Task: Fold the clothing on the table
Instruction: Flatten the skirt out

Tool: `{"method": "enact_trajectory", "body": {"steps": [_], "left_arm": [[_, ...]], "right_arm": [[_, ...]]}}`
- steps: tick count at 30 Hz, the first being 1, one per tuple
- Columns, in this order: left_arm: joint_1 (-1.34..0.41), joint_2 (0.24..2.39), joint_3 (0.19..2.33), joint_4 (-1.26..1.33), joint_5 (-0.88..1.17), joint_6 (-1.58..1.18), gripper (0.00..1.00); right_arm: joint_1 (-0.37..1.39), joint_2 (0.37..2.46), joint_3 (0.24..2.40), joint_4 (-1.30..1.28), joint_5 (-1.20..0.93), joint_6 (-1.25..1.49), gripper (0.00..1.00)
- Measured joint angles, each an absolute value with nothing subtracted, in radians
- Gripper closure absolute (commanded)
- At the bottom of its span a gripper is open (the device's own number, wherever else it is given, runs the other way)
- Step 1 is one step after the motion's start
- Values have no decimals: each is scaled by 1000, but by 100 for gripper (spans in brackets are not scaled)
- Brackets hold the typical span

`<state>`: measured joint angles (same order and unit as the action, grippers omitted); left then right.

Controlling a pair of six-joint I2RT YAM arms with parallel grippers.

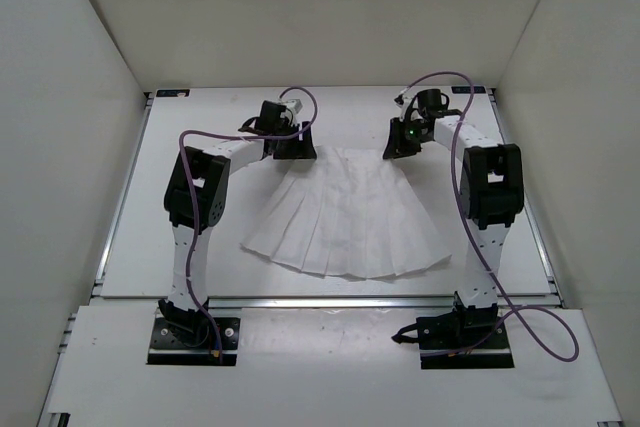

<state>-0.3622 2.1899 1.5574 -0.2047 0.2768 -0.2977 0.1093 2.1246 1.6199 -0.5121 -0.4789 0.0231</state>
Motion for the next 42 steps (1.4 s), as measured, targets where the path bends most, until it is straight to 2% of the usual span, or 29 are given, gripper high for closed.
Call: {"method": "enact_trajectory", "body": {"steps": [5, 6, 8, 11, 13, 15, 19, 24, 30, 33, 35, 37, 39, 42], "left_arm": [[-371, 2196, 1558, -204, 218, -319, 40], [-374, 2197, 1559, -201, 208, -322, 48], [-380, 2201, 1559, -198, 189, -331, 55], [-384, 2205, 1557, -185, 175, -352, 79], [-384, 2205, 1552, -176, 171, -363, 100], [-382, 2205, 1550, -166, 171, -376, 100], [-381, 2205, 1546, -146, 169, -381, 100], [-365, 2205, 1597, -176, 158, -336, 100], [-326, 2205, 1944, -294, 141, -238, 100], [-308, 2165, 2133, -278, 138, -206, 100], [-303, 2088, 2148, -273, 141, -189, 100], [-317, 1991, 2098, -262, 144, -166, 100], [-344, 1868, 1974, -231, 131, -138, 100], [-402, 1668, 1671, -157, 88, -102, 100]], "right_arm": [[109, 2137, 1631, -519, -496, 22, 86], [109, 2140, 1634, -521, -501, 22, 86], [107, 2143, 1639, -524, -509, 22, 87], [102, 2148, 1651, -533, -519, 22, 90], [102, 2156, 1667, -533, -524, 22, 93], [101, 2161, 1679, -534, -525, 22, 100], [94, 2198, 1756, -561, -529, 22, 100], [75, 2271, 1968, -611, -536, 39, 100], [65, 2259, 2257, -597, -530, 76, 100], [64, 2163, 2272, -582, -516, 78, 100], [76, 2058, 2203, -550, -504, 67, 100], [96, 1907, 2045, -486, -480, 44, 100], [122, 1724, 1826, -416, -455, 23, 100], [152, 1489, 1485, -286, -452, 6, 100]]}}
